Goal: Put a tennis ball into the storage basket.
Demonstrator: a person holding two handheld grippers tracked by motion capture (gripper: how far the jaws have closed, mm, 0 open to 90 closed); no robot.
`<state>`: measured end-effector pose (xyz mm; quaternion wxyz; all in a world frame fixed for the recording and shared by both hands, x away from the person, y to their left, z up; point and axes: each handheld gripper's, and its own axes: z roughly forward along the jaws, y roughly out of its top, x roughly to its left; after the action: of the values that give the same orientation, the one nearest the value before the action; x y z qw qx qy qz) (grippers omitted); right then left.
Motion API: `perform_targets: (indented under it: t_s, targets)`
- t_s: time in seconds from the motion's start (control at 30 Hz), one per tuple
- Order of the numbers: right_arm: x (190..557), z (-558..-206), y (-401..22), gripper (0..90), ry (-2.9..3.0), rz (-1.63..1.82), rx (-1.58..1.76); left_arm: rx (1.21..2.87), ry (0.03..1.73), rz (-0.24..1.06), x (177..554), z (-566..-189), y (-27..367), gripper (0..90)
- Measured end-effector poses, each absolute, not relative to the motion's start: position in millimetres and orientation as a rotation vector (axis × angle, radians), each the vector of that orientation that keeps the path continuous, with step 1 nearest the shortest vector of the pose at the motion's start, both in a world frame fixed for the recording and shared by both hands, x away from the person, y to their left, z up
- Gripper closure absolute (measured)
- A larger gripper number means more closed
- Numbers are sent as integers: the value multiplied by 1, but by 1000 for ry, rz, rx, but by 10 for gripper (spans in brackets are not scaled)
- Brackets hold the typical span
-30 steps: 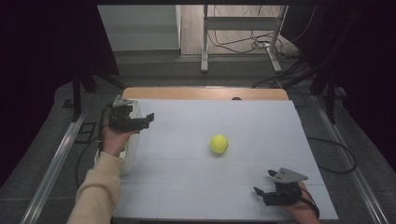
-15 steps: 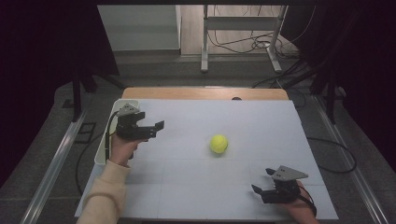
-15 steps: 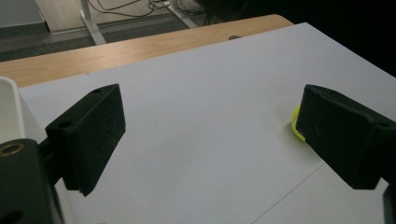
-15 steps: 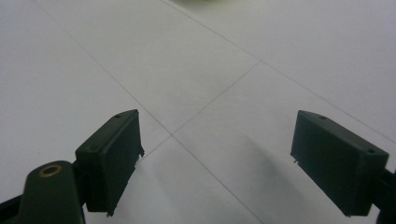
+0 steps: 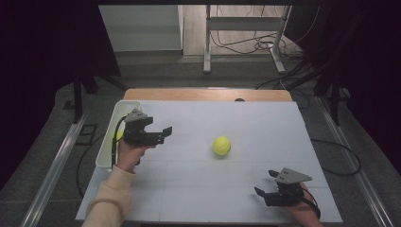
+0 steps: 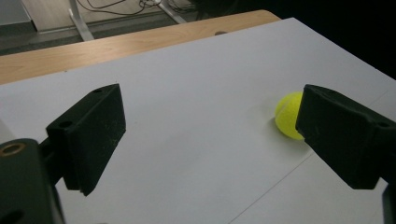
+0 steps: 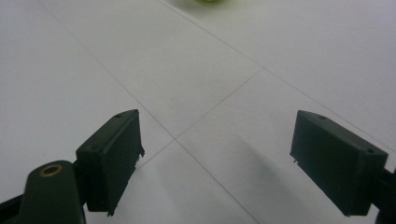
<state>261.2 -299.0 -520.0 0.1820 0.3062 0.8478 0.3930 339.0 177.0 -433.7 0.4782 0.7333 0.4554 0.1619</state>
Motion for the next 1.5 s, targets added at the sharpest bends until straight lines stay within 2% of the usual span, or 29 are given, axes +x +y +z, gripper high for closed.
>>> perform_targets:
  t_s: [0.33,0.53,1.5]
  targets:
    - [260,-519,-303,173,2380,1140,894,1864,1069,354,346,-445,151,92]
    - [259,-519,-304,174,2376,1133,903,1918,1028,389,345,-448,134,92]
    - [258,-519,-303,174,2379,1117,893,1989,960,283,357,-462,81,95]
